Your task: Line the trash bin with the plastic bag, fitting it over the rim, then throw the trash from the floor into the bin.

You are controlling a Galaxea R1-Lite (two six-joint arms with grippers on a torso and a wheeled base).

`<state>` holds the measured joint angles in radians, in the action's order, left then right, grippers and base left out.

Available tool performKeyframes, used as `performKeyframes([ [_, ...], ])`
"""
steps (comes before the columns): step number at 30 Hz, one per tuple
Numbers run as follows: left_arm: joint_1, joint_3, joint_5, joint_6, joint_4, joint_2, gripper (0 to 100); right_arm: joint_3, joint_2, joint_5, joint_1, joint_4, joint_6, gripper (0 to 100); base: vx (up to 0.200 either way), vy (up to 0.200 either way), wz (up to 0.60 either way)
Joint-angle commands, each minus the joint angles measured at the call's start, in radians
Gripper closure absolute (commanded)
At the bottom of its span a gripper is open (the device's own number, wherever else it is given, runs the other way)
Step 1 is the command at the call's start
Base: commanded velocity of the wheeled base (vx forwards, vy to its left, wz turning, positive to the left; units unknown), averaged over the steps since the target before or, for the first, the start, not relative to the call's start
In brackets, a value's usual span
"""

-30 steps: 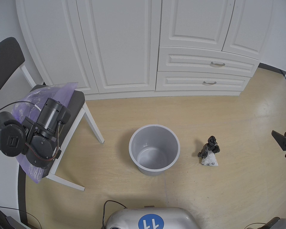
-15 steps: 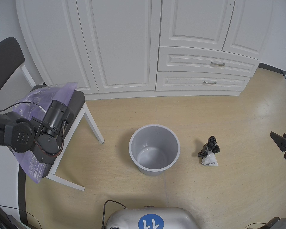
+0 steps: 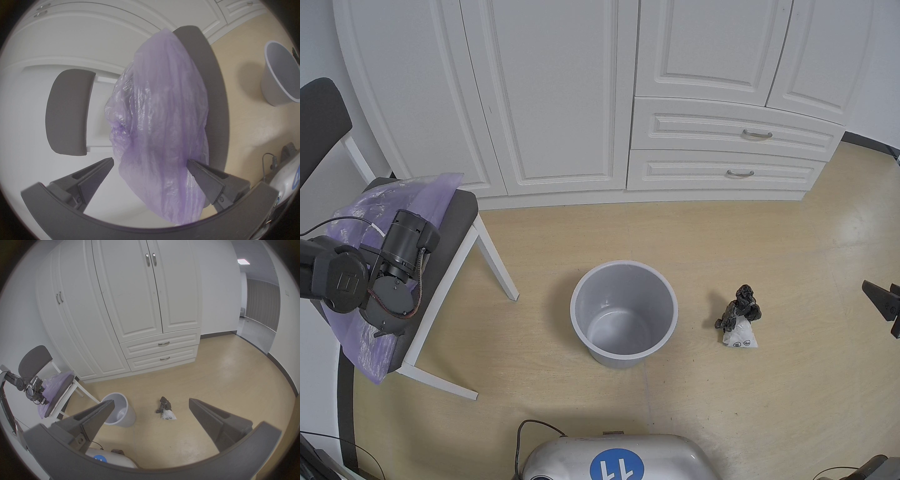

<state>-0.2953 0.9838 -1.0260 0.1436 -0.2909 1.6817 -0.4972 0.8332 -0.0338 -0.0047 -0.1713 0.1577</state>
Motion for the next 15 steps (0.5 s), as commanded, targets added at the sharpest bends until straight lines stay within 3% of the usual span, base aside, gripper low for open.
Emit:
performKeyframes([
  [1, 0.018, 0.003, 0.000, 0.002, 0.001, -0.002, 0, 0.011, 0.017, 0.000, 0.000, -0.002, 0.000, 0, 0.000, 0.000, 0.00],
  [10, -0.004, -0.013, 0.000, 0.027, -0.001, -0.089, 0, 0.017, 0.006, 0.002, -0.001, -0.002, 0.000, 0, 0.000, 0.000, 0.00],
  [15, 0.008, -0.040, 0.000, 0.123, 0.001, -0.169, 0, 0.017, 0.004, 0.000, -0.011, -0.002, 0.000, 0, 0.000, 0.000, 0.00],
])
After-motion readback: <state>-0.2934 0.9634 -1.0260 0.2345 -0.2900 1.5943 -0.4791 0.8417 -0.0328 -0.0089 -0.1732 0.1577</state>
